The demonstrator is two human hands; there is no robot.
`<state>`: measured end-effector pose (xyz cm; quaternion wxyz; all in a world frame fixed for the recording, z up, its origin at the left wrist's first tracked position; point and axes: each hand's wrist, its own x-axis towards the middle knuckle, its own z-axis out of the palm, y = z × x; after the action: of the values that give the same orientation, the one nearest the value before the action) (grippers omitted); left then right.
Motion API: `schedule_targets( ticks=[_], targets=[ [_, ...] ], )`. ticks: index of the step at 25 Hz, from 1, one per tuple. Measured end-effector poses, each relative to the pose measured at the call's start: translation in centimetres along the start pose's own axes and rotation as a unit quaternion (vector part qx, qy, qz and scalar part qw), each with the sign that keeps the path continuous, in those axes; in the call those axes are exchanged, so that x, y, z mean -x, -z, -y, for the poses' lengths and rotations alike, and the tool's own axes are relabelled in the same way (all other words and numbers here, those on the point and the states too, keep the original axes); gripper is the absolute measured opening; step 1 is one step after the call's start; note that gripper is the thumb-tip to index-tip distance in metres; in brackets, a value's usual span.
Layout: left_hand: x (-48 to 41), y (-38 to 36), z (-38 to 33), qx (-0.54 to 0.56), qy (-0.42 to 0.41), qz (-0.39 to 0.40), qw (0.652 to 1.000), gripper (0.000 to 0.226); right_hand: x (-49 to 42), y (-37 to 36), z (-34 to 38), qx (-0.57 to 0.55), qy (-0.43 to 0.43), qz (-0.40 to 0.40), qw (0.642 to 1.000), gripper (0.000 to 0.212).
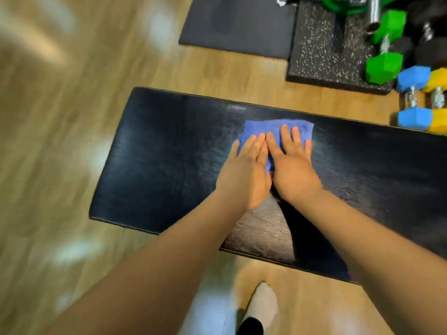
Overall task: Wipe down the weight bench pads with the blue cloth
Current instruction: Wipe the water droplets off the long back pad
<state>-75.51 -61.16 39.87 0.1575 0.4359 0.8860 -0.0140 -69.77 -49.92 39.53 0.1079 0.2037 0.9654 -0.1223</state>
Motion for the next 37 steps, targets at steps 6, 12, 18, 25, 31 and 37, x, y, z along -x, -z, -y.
schedule_targets(
  ticks=[6, 12, 18, 25, 31, 37],
  targets=[
    [-1.2, 1.7, 14.4, -0.042, 0.023, -0.020, 0.999, 0.063, -9.1, -0.2, 12.5, -0.014, 0.003, 0.001, 1.000, 0.062],
    [2.5, 3.4, 28.5, -0.025, 0.039, 0.037, 0.998, 0.062, -13.2, -2.4, 26.0, -0.044, 0.074, -0.012, 0.996, 0.062],
    [6.1, 3.8, 28.5, -0.061, -0.126, 0.009, 0.990, 0.048, -7.3, -2.6, 24.0, -0.047, 0.177, 0.021, 0.983, 0.060],
    [6.8, 9.5, 28.1, 0.518, 0.029, 0.063, 0.853, 0.020, -3.0, 5.2, 21.6, -0.238, 0.132, -0.005, 0.962, 0.049],
    [7.2, 8.3, 29.4, 0.384, 0.165, -0.076, 0.905, 0.020, -5.7, 6.5, 19.6, -0.186, -0.026, -0.034, 0.982, 0.053],
    [9.4, -0.1, 27.1, 0.002, -0.109, -0.035, 0.993, 0.056, -2.9, -3.0, 25.2, 0.047, 0.116, 0.048, 0.991, 0.068]
  ],
)
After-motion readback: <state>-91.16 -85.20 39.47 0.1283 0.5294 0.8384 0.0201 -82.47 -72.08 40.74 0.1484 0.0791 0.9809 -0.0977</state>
